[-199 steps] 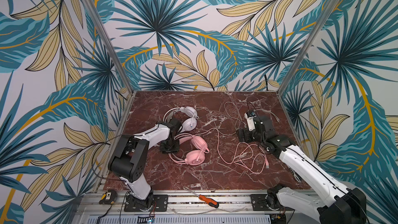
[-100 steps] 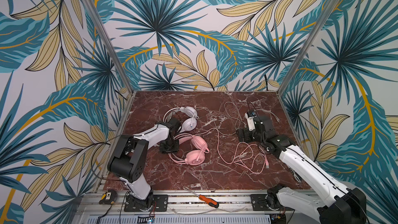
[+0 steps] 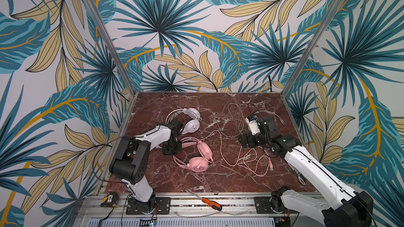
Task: Wrap the headphones
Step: 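Grasp the pink headset band with the left gripper while the right gripper lowers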
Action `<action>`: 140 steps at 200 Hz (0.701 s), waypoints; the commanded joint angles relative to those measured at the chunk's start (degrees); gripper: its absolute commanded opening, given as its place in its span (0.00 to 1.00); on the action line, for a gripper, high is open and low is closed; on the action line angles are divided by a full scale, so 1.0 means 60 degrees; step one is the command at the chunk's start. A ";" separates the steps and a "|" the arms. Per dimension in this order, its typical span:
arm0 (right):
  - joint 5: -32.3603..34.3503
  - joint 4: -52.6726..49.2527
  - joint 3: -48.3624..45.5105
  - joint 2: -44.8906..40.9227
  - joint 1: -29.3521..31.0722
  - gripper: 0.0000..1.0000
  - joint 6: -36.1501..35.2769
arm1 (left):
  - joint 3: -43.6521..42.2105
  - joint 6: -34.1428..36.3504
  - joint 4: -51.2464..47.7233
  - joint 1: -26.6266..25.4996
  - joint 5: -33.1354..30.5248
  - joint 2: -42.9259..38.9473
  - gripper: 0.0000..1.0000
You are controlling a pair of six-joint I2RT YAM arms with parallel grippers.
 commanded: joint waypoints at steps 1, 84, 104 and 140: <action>-0.0777 -0.1350 0.0323 0.0297 0.0118 0.96 -0.0402 | 0.0075 0.0725 -0.0070 -0.0018 0.0995 -0.0223 0.00; -0.1321 -0.0155 -0.0328 0.0845 0.0660 0.89 0.0636 | 0.1596 0.1149 -0.0652 -0.0017 0.1743 -0.0692 0.00; -0.1588 0.0404 -0.0619 0.1078 0.0832 0.88 0.0920 | 0.1634 0.1271 -0.0695 0.0010 0.1628 -0.0678 0.00; -0.1629 0.0929 -0.0713 0.1709 0.1106 0.81 0.1338 | 0.1669 0.1216 -0.0695 0.0052 0.1934 -0.0764 0.00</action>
